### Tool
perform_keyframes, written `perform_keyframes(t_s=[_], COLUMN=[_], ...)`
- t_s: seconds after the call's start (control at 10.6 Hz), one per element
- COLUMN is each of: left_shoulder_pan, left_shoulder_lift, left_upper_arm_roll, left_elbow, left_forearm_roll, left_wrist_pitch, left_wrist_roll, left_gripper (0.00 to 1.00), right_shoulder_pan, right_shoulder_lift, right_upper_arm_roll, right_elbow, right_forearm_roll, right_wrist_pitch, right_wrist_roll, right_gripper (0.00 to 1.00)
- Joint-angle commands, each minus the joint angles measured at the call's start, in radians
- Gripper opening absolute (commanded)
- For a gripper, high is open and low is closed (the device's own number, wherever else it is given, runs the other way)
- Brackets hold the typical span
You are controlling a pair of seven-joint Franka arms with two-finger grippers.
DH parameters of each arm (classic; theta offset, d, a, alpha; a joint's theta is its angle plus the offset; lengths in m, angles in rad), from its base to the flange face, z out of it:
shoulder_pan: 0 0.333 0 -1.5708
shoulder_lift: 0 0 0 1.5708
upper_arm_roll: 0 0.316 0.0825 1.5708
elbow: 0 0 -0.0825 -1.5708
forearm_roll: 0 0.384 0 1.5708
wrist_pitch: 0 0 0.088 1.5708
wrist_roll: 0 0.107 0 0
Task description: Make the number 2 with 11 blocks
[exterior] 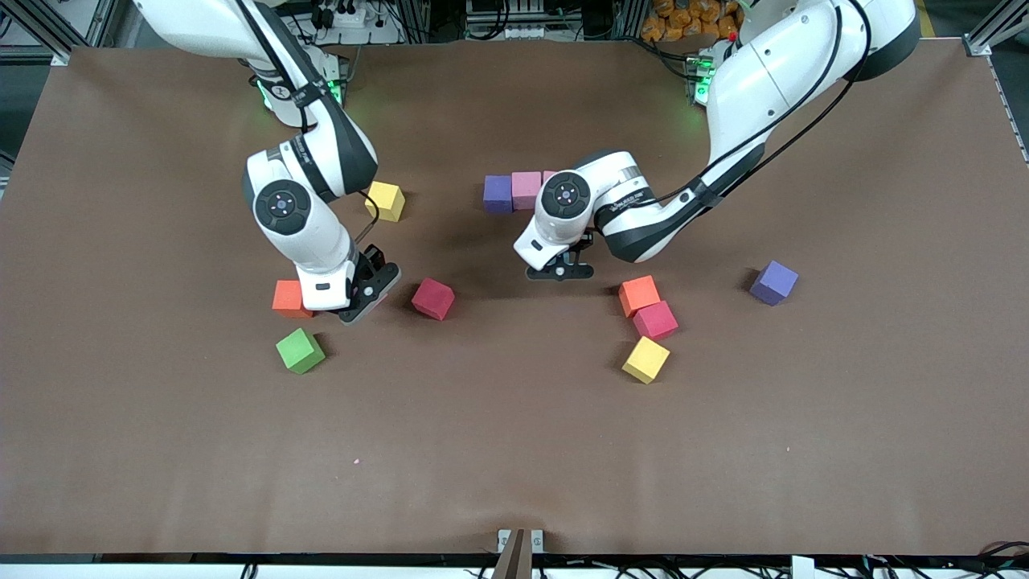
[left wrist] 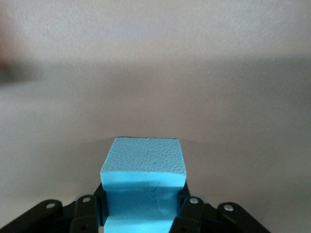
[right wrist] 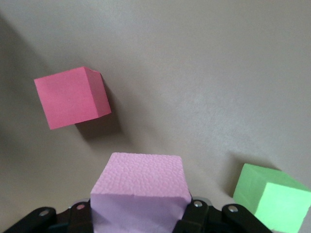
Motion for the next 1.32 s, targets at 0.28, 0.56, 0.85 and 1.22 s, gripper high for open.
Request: perform_keyframes(t_s=[0.28, 0.56, 0.85, 1.22], left_shoulder_pan=[-0.003, -0.008, -0.008, -0.015], left_shoulder_lift=[-0.013, -0.012, -0.01, -0.012], left_upper_arm_roll=[0.0, 0.0, -0.002, 0.0], left_elbow=[-0.021, -0.023, -0.021, -0.021], left_forearm_roll=[-0.019, -0.019, -0.026, -0.037], left_wrist_pitch=[0.014, 0.014, 0.014, 0.014], left_wrist_roll=[-0.024, -0.027, -0.029, -0.02], left_gripper=[0.41, 0.41, 0.41, 1.0], right_shoulder_pan=[-0.022, -0.023, -0.023, -0.025], right_shoulder_lift=[0.025, 0.025, 0.025, 0.034], right_upper_arm_roll=[0.009, 0.009, 0.009, 0.009], right_elbow=[0.033, 0.035, 0.036, 0.049], right_forearm_roll=[-0.01, -0.01, -0.01, -0.01], right_wrist_pitch=[-0.006, -0.006, -0.004, -0.001], right_wrist_roll=[-0.05, -0.062, -0.064, -0.12], right_gripper=[0.53, 0.53, 0.53, 0.53])
